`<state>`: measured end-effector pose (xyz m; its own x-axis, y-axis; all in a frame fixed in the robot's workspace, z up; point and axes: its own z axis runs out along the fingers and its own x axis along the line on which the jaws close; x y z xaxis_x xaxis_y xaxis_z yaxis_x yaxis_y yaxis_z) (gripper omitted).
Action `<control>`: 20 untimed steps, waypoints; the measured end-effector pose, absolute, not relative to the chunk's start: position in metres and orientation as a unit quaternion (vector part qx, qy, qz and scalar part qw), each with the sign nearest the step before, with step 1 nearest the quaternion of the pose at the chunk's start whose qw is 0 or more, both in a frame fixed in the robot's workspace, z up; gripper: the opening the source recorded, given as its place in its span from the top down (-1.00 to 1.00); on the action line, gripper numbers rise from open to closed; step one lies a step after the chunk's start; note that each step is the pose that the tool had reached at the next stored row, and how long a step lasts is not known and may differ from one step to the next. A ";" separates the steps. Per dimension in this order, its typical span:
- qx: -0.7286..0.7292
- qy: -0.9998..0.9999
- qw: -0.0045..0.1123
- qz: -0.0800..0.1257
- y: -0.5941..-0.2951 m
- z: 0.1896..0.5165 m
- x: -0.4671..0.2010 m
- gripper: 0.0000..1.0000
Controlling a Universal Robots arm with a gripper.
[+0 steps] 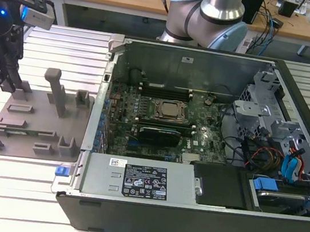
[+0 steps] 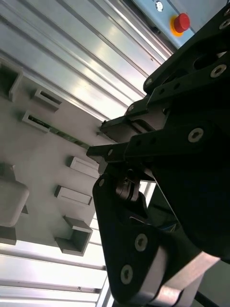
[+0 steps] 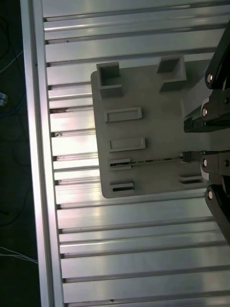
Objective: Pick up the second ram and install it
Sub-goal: 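Pick up the second ram and move it above second insertion slot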
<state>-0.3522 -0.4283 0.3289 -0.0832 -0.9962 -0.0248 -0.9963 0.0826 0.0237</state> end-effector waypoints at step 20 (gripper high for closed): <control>-0.677 0.736 0.001 0.017 -0.428 0.303 -0.352 0.40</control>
<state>-0.3522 -0.4283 0.3030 -0.0832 -0.9962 -0.0247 -0.9963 0.0826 0.0238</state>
